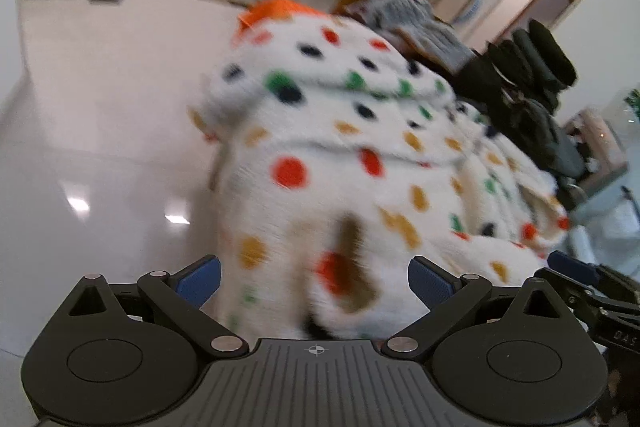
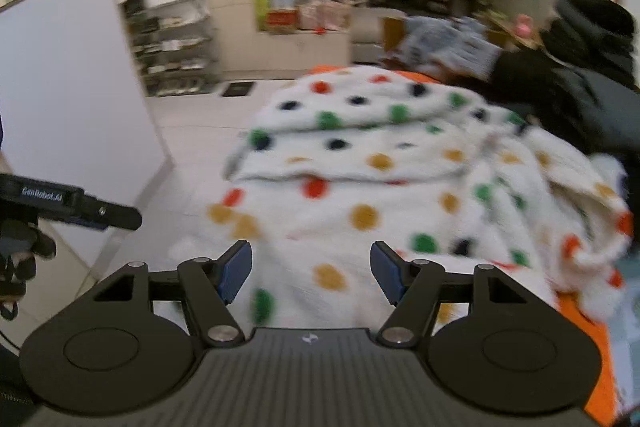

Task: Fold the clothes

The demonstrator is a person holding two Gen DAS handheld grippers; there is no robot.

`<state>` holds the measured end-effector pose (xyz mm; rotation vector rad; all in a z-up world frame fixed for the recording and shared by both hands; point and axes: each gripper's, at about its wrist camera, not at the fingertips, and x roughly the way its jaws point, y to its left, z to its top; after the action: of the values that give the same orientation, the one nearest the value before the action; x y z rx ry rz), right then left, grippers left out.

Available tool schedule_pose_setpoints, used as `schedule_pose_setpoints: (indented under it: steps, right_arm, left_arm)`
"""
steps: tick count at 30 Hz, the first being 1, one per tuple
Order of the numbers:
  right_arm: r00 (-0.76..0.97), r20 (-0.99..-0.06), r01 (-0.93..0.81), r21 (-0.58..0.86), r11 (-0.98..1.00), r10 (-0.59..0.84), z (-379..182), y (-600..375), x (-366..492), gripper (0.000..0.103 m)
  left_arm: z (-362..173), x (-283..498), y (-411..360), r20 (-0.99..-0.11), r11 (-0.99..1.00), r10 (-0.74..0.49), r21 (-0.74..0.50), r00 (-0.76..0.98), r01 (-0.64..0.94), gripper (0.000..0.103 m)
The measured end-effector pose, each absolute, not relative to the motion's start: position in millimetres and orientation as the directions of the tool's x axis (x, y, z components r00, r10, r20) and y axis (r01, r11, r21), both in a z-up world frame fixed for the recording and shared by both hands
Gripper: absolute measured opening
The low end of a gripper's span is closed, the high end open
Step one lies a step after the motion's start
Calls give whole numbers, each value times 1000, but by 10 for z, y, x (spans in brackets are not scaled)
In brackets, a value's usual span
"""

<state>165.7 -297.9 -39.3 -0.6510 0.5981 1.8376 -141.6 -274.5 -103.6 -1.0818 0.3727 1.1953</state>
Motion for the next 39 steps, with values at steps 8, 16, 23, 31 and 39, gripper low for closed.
schedule_pose_setpoints:
  steps: [8,16,23,31,39]
  right_arm:
    - [-155,-721,-988,102,-118,676,-524,-3047,2433,72]
    - [-65,-732,-994,108,22,678,-586,-3103,2886,72]
    - [-3,-736,-990,96,100,677,-671,-3002,3122,72]
    - [7,-749,-991,86,107,662,-845,-2770,3174,72]
    - [-101,-727,-995,85,-57,679,-823,-2317,2975,72]
  left_arm:
    - [-1444,-1063,-2454,-758,-34,501,-500,418,-865,101]
    - [-1506,-1063,-2470,-726,-46,537,-534,430,-844,20]
    - [-942,-1369,-2843,-621,-36,689,-544,373,-838,16]
    - [-468,-1866,-3168,-573,-126,787,-508,226,-852,16]
    - [-471,-1926,-3376,-610,-220,781,-467,132,-857,16]
